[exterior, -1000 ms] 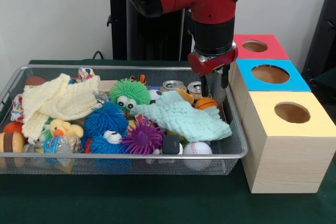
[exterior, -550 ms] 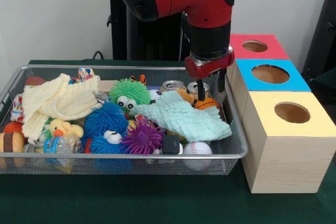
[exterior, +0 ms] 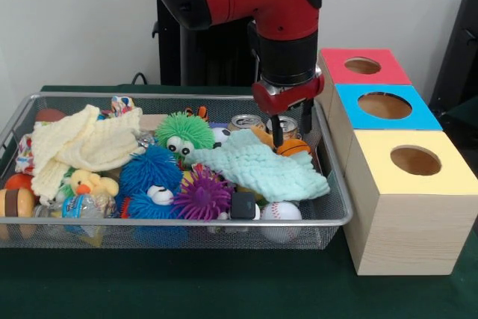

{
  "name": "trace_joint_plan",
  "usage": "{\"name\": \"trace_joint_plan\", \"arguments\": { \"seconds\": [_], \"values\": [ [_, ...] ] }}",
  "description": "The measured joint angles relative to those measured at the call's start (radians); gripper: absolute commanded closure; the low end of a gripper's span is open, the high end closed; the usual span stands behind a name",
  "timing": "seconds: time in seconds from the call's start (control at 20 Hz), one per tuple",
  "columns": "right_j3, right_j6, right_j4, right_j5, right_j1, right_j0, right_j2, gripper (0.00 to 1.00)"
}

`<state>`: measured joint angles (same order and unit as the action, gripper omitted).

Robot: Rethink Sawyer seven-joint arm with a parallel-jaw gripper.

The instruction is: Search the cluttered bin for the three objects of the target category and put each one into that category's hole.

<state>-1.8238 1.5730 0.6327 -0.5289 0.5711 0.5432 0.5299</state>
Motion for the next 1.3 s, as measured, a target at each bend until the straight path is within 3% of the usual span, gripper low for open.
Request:
{"name": "trace_joint_plan", "arguments": {
  "seconds": [0.35,1.3],
  "values": [
    [0.0,0.0,0.001,-0.003,0.0,0.009,0.003,0.0],
    [0.0,0.0,0.104,-0.003,0.0,0.026,0.003,0.0]
  ]
}}
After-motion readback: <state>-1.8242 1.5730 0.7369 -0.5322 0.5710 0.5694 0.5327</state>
